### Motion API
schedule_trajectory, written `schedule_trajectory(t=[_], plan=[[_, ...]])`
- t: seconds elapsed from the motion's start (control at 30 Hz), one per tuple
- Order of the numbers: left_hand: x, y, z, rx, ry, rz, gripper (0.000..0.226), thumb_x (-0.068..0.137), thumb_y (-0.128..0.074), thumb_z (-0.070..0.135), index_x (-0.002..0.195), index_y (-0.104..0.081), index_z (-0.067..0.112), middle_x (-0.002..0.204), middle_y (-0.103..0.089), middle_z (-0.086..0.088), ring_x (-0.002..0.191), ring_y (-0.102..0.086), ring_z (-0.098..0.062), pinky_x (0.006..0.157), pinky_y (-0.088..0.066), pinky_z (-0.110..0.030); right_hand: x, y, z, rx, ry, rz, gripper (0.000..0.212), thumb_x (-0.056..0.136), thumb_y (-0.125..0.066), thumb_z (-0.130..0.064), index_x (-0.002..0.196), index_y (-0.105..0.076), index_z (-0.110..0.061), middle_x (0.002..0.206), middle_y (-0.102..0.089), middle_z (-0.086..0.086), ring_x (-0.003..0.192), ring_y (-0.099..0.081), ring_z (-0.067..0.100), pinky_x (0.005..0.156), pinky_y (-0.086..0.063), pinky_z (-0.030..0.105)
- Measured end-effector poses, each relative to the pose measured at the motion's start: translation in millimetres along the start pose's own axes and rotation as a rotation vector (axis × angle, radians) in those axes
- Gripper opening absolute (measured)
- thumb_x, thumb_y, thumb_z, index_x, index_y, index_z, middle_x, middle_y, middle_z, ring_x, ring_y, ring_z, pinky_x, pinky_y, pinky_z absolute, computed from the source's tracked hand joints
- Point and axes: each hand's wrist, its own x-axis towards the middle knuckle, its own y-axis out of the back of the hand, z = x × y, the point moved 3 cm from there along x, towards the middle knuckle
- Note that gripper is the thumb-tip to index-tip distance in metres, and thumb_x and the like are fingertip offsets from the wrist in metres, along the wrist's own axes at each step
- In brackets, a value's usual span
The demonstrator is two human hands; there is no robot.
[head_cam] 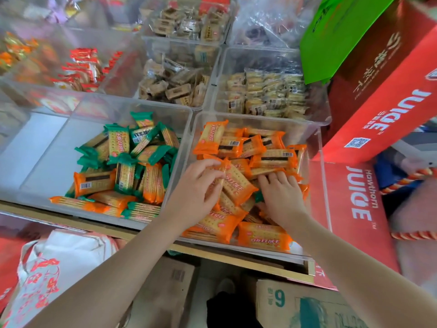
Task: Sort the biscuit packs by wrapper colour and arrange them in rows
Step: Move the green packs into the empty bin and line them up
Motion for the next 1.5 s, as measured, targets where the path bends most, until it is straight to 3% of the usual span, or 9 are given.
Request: schedule_trajectory(t=[0.1,0.23,0.4,0.67,0.83,1.0,1.1,1.27,1.5], plan=[[4.2,0.8,2.2,-0.018,0.01,0.001,0.017,0.089,-0.057,0.013,0.105,-0.064,0.012,0.124,-0.052,-0.004,0.114,-0.041,-0.008,0.076,-0.036,-0.015,-2.1,6.8,10.1,0.095,0.055,0.175,0.035,0.057,-0.081,-0.027,0.085,-0.066,-0.012,0.08,-0.066,0.006,0.077,-0.061,0.029,0.066,-0.05,0.036],[10.2,-0.5,10.9,-0.079,0.027,-0.019,0.021,0.091,-0.056,0.015,0.111,-0.062,0.013,0.125,-0.049,0.001,0.111,-0.039,0.0,0.08,-0.033,-0.004,-10.4,31.8,31.0,0.323,0.168,0.362,0.032,0.077,-0.055,-0.036,0.088,-0.069,-0.009,0.086,-0.064,0.004,0.077,-0.061,0.024,0.064,-0.049,0.029],[17.3,1.7,34.6,-0.339,0.158,-0.052,0.037,0.089,-0.048,0.044,0.122,-0.05,0.026,0.122,-0.044,0.019,0.116,-0.04,0.005,0.099,-0.029,-0.012,-11.9,67.0,33.4,1.042,0.055,0.258,0.031,0.079,-0.056,-0.042,0.084,-0.064,-0.013,0.066,-0.051,-0.014,0.058,-0.047,0.001,0.054,-0.032,0.012],[-7.6,17.9,20.1,-0.582,0.395,-0.032,0.029,0.086,-0.06,0.033,0.11,-0.046,0.043,0.104,-0.061,0.019,0.095,-0.058,0.007,0.077,-0.049,-0.013,-1.8,86.5,-23.2,1.327,0.156,0.03,0.005,0.09,-0.056,-0.026,0.093,-0.058,-0.03,0.08,-0.061,-0.012,0.067,-0.058,-0.002,0.061,-0.048,0.015],[-37.9,37.5,-11.3,-0.647,0.582,0.097,0.023,0.088,-0.059,0.024,0.105,-0.051,0.037,0.099,-0.063,0.014,0.088,-0.062,0.004,0.071,-0.05,-0.018,15.3,69.6,-26.0,1.005,0.099,0.175,0.011,0.092,-0.055,-0.022,0.101,-0.061,-0.021,0.094,-0.059,-0.012,0.086,-0.053,-0.002,0.075,-0.042,0.012],[-60.1,57.7,-40.8,-0.594,0.737,0.269,0.023,0.09,-0.056,0.026,0.113,-0.054,0.022,0.096,-0.066,0.009,0.085,-0.064,-0.002,0.074,-0.053,-0.028,29.6,55.3,-63.1,0.551,0.56,0.107,0.032,0.091,-0.047,-0.016,0.12,-0.06,-0.008,0.123,-0.06,0.008,0.118,-0.052,0.027,0.098,-0.043,0.042],[-64.4,61.8,-50.8,-0.549,0.757,0.27,0.015,0.091,-0.056,0.025,0.106,-0.055,0.027,0.092,-0.065,0.012,0.081,-0.063,0.002,0.073,-0.052,-0.027,39.3,51.9,-88.1,0.29,0.674,0.049,0.045,0.095,-0.045,-0.026,0.139,-0.042,-0.017,0.145,-0.04,0.001,0.134,-0.035,0.021,0.11,-0.026,0.04],[-61.4,54.9,-56.4,-0.548,0.768,0.215,0.017,0.091,-0.057,0.028,0.107,-0.055,0.027,0.094,-0.065,0.009,0.082,-0.063,-0.002,0.074,-0.054,-0.028,54.1,54.5,-96.6,-0.002,0.733,0.119,0.067,0.078,-0.063,-0.046,0.135,-0.045,-0.017,0.125,-0.053,0.008,0.118,-0.048,0.029,0.098,-0.04,0.042],[-54.8,42.2,-59.5,-0.538,0.737,0.153,0.025,0.089,-0.058,0.03,0.112,-0.052,0.022,0.096,-0.064,0.006,0.085,-0.062,-0.004,0.071,-0.051,-0.025,62.8,49.3,-96.6,0.067,0.84,0.235,0.046,0.065,-0.081,-0.015,0.107,-0.065,-0.012,0.114,-0.065,0.008,0.105,-0.062,0.027,0.091,-0.049,0.037]])
